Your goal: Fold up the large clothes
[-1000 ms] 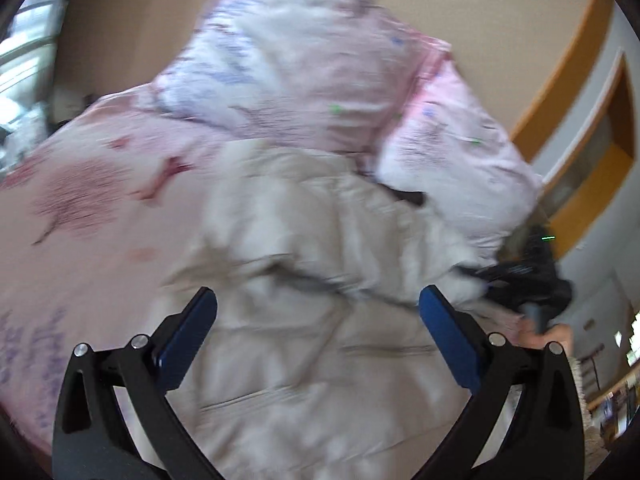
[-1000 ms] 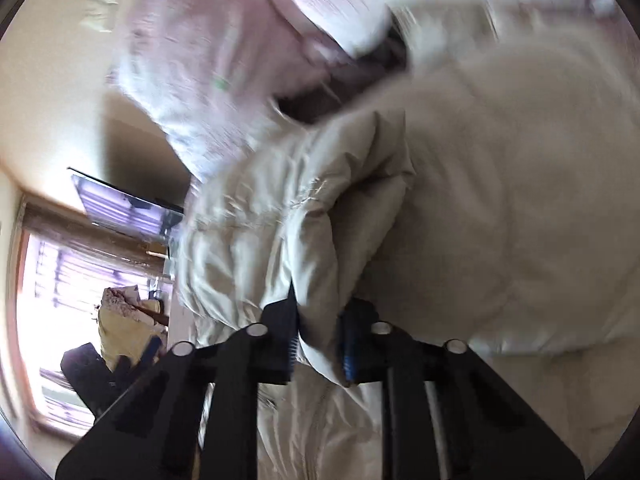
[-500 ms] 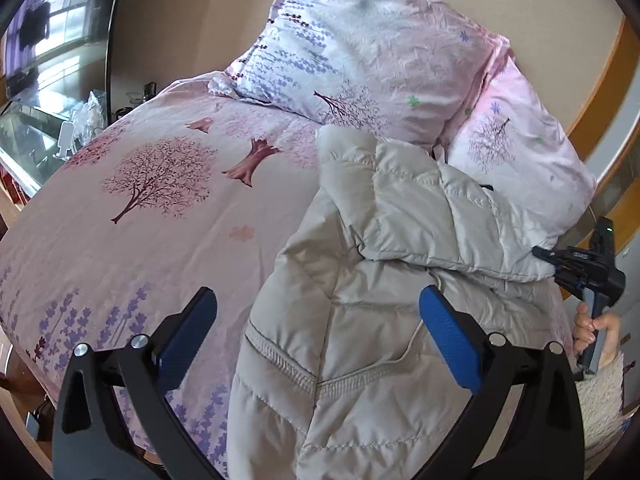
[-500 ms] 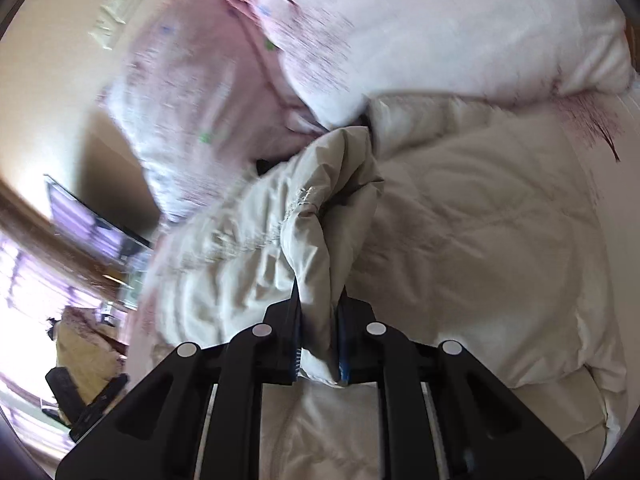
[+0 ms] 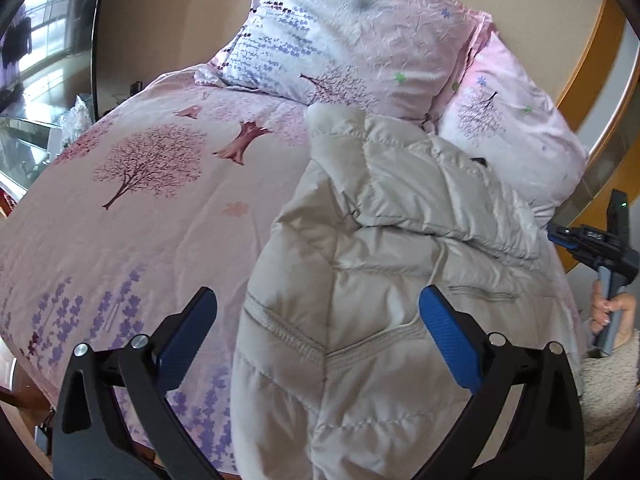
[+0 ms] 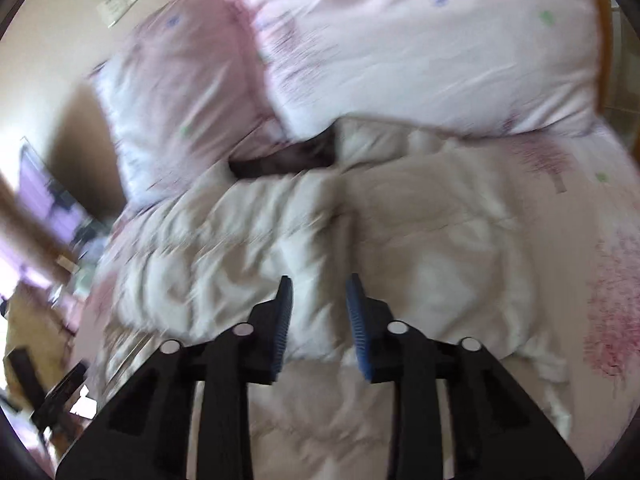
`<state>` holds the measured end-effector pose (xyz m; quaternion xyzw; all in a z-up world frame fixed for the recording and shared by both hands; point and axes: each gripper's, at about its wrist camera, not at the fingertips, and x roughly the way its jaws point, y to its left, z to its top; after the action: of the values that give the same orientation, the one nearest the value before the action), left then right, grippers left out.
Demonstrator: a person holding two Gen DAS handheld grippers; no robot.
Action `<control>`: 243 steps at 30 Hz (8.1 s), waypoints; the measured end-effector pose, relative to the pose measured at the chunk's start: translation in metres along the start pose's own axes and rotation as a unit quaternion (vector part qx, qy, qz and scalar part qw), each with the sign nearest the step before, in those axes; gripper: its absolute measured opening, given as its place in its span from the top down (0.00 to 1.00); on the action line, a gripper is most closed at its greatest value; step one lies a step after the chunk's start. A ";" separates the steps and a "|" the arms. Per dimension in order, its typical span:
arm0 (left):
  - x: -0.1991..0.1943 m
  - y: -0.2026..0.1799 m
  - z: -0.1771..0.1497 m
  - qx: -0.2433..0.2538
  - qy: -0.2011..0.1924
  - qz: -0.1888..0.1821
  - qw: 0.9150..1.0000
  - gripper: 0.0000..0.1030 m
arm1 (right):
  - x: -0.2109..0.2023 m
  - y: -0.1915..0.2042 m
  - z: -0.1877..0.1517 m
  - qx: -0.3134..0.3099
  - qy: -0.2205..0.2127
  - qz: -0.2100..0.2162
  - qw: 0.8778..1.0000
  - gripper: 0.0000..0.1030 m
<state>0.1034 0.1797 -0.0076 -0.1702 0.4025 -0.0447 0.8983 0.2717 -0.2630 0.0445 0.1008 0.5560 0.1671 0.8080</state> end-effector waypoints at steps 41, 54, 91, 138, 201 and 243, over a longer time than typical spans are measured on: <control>-0.009 0.036 -0.044 -0.075 0.057 -0.010 0.996 0.02 | -0.085 -0.101 -0.059 0.124 -0.008 -0.040 0.991 0.01; -0.026 0.045 -0.074 -0.073 0.049 -0.111 0.990 0.02 | -0.139 -0.184 -0.160 0.210 0.003 0.045 0.977 0.01; -0.028 0.038 -0.084 -0.098 0.077 -0.173 0.977 0.85 | -0.123 -0.159 -0.192 0.190 0.007 0.240 0.952 0.73; 0.166 -0.040 0.242 -0.091 0.004 -0.088 0.992 0.91 | 0.023 -0.171 0.085 0.348 -0.113 0.056 0.929 0.80; 0.104 -0.098 0.158 0.097 -0.001 0.080 0.992 0.22 | -0.015 -0.146 0.015 0.119 -0.052 -0.100 0.986 0.69; 0.089 -0.014 0.054 -0.254 0.013 -0.128 0.959 0.14 | -0.022 -0.218 -0.087 0.417 -0.095 0.111 0.897 0.20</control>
<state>0.2037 0.1618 -0.0327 -0.4419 0.3874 -0.0575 0.8071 0.2175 -0.4752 -0.0439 0.5051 0.4803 -0.0022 0.7170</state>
